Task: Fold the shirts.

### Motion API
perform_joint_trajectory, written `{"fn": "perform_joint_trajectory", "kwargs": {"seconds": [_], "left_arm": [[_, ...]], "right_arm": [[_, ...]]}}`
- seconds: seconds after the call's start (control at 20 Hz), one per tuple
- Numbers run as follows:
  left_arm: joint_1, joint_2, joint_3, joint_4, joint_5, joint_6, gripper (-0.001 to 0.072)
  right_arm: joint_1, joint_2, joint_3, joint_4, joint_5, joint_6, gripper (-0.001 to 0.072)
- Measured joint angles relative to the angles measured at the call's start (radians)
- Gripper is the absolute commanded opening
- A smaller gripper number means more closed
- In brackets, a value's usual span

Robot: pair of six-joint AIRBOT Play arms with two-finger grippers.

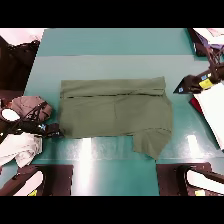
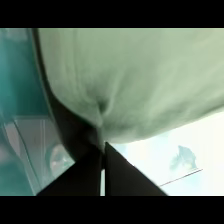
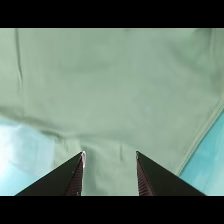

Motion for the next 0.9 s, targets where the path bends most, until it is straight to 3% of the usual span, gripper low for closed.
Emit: {"fn": "perform_joint_trajectory", "kwargs": {"seconds": [0.25, 0.35, 0.5, 0.9], "left_arm": [[0.000, 0.000, 0.059, -0.006, -0.031, 0.010, 0.0023], [0.000, 0.000, 0.068, -0.009, -0.035, 0.010, 0.0023], [0.000, 0.000, 0.075, -0.011, -0.038, 0.011, 0.0023], [0.000, 0.000, 0.078, -0.014, -0.039, 0.013, 0.0023]], "right_arm": [[-0.079, 0.192, -0.424, -0.004, -0.041, 0.044, 0.0363], [-0.104, 0.280, -0.608, -0.004, -0.075, 0.081, 0.0312], [-0.121, 0.402, -0.832, 0.003, -0.156, 0.135, 0.0312], [-0.130, 0.582, -1.061, 0.008, -0.319, 0.231, 0.0312]]}}
